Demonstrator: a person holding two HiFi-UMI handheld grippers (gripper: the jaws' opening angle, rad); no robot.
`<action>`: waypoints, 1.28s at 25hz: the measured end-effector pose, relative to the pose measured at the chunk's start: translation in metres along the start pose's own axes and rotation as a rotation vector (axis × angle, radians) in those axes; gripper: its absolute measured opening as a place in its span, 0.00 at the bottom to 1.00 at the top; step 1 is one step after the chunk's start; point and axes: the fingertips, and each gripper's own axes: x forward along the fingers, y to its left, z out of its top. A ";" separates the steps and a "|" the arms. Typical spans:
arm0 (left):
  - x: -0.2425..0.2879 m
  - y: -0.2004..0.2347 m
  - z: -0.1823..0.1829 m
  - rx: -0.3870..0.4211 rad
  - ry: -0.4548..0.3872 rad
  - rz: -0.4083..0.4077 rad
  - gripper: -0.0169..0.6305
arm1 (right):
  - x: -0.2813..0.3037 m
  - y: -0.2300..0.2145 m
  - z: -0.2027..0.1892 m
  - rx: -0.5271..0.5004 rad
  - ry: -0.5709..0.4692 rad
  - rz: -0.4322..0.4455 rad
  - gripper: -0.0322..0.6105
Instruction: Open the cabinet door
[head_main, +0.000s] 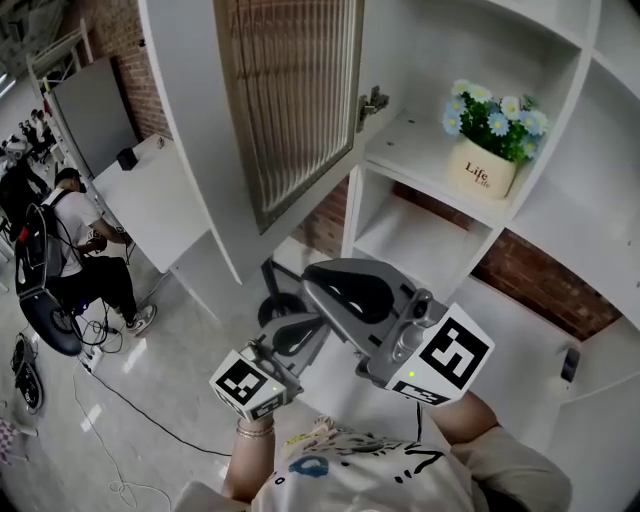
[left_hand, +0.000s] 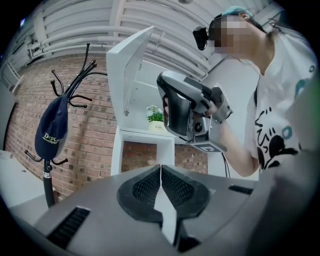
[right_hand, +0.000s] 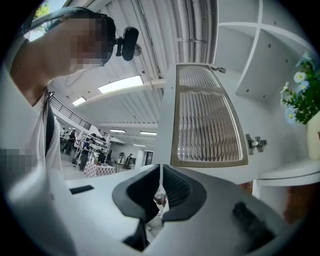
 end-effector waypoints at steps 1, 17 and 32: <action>0.002 -0.002 -0.001 0.000 0.003 -0.014 0.06 | -0.002 -0.002 -0.002 0.002 0.005 -0.013 0.11; 0.073 -0.038 0.002 0.004 -0.062 -0.267 0.05 | -0.108 -0.060 -0.048 0.061 0.088 -0.287 0.11; 0.112 -0.094 -0.005 0.021 -0.070 -0.453 0.05 | -0.212 -0.050 -0.081 0.053 0.190 -0.522 0.11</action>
